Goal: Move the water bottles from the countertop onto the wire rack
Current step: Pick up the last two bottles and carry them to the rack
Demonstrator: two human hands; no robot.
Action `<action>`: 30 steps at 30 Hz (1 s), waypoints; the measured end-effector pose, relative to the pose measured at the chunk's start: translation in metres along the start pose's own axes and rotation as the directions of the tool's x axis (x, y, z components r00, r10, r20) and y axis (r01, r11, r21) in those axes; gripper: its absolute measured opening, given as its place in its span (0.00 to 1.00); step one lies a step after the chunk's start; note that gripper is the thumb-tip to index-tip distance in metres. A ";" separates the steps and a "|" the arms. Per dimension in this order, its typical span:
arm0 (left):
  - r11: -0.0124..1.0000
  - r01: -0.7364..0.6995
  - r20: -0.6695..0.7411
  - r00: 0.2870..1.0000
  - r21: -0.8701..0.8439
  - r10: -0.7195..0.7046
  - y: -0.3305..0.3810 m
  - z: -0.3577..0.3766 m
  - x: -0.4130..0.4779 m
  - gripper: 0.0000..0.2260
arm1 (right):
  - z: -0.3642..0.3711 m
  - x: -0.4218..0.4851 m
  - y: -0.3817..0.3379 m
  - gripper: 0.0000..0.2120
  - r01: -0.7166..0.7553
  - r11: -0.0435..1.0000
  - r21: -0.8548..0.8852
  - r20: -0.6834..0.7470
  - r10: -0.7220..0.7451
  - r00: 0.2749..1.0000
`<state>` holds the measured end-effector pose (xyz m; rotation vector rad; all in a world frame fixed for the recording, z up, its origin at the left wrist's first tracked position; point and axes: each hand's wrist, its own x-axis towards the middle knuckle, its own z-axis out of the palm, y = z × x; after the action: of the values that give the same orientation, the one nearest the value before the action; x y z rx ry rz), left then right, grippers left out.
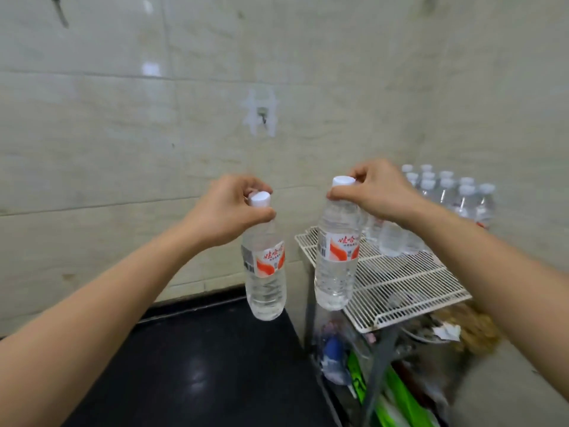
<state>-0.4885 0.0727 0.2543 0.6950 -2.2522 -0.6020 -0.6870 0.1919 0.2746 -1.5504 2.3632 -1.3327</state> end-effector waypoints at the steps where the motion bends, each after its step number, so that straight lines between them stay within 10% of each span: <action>1: 0.999 -0.024 -0.006 1.000 -0.022 0.024 0.014 0.013 0.013 0.13 | -0.015 0.005 0.010 0.15 -0.011 1.000 -0.006 -0.023 0.011 1.000; 17: 0.980 -0.198 0.154 0.968 -0.005 0.196 0.135 0.231 0.161 0.14 | -0.142 0.099 0.221 0.16 -0.005 0.976 -0.219 0.115 0.031 0.993; 30: 0.939 -0.042 0.145 0.989 0.341 -0.009 0.157 0.324 0.197 0.19 | -0.154 0.161 0.310 0.19 0.140 0.972 -0.190 0.341 -0.068 0.937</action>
<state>-0.8929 0.1367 0.2298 0.8228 -2.5282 -0.2551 -1.0664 0.2124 0.2358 -1.8117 2.2923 -0.7676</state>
